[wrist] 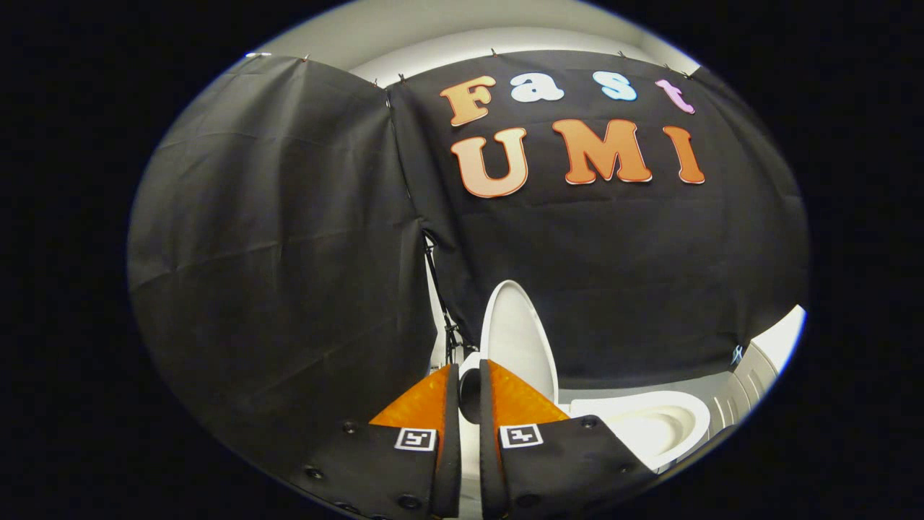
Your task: Open the toilet lid.
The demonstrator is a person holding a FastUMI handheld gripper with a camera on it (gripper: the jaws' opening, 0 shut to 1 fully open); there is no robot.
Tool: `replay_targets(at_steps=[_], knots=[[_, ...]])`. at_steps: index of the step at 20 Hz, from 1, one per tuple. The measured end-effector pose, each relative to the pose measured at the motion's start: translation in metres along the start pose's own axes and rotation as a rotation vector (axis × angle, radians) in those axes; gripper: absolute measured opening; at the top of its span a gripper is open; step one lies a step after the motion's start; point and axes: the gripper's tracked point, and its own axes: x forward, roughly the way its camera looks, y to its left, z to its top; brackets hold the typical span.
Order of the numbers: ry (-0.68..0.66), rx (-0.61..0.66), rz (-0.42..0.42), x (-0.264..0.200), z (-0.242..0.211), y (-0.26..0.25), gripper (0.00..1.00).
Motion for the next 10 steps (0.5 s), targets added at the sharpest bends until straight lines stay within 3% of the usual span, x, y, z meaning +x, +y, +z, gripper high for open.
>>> replay_targets(at_steps=[2,4,10], knots=[[0.001,-0.009,0.000,-0.005,0.007,-0.003,0.29],[-0.029,-0.006,-0.004,-0.015,0.021,-0.010,0.32],[-0.133,-0.037,-0.021,-0.037,0.068,-0.035,0.73]])
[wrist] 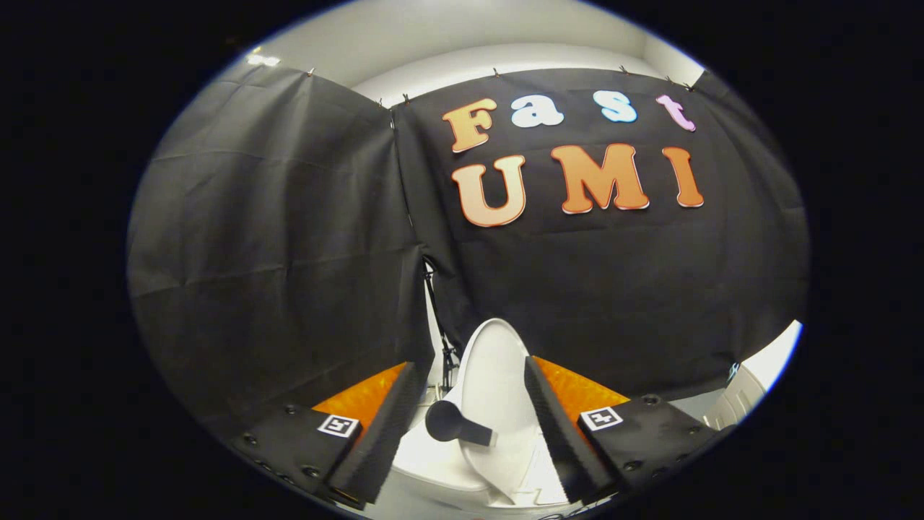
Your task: Open the toilet lid.
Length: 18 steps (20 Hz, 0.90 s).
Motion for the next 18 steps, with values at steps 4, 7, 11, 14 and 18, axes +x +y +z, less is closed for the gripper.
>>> replay_targets(at_steps=[4,7,11,14,18], knots=[[-0.046,-0.030,-0.082,-0.010,0.028,-0.047,1.00],[-0.073,-0.021,-0.145,-0.022,0.050,-0.089,0.99],[-0.085,0.003,-0.263,-0.037,0.066,-0.160,0.99],[-0.116,-0.017,-0.331,-0.056,0.082,-0.202,0.98],[-0.111,-0.101,-0.395,-0.083,0.093,-0.234,0.98]])
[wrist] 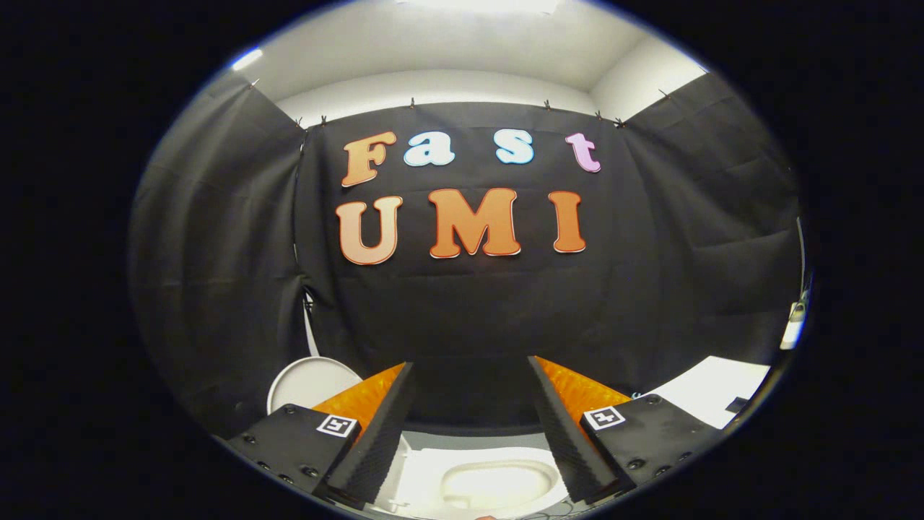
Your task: Open the toilet lid.
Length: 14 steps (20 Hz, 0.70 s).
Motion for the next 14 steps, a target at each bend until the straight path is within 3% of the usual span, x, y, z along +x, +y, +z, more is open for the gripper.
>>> replay_targets(at_steps=[6,14], knots=[[-0.047,0.010,-0.076,-0.003,0.015,-0.043,0.98],[-0.046,0.048,-0.114,-0.009,0.017,-0.063,0.98]])
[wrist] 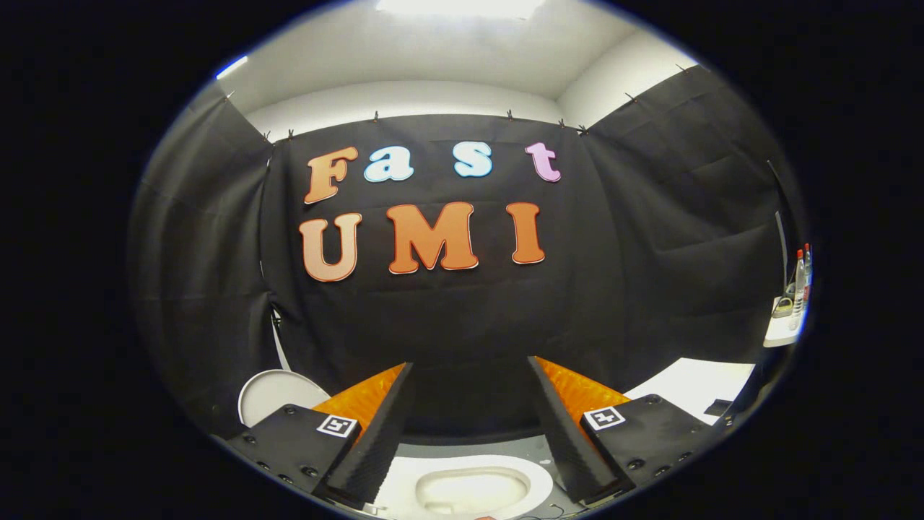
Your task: Open the toilet lid.
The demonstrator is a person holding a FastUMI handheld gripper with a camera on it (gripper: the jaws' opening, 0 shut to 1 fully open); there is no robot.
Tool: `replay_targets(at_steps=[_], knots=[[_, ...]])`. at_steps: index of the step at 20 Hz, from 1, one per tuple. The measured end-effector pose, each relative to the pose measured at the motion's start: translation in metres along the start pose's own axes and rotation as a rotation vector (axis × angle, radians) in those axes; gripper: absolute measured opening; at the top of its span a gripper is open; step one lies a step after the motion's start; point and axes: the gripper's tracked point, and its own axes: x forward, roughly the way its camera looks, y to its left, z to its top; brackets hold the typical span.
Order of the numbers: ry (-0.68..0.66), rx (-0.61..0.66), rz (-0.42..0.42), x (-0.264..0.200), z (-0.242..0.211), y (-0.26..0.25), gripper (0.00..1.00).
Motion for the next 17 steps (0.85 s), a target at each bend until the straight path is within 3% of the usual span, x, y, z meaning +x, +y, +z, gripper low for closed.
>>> replay_targets(at_steps=[7,17], knots=[[0.023,0.000,0.016,0.003,-0.008,0.010,0.98],[0.002,0.010,-0.042,-0.001,0.002,-0.006,0.98]])
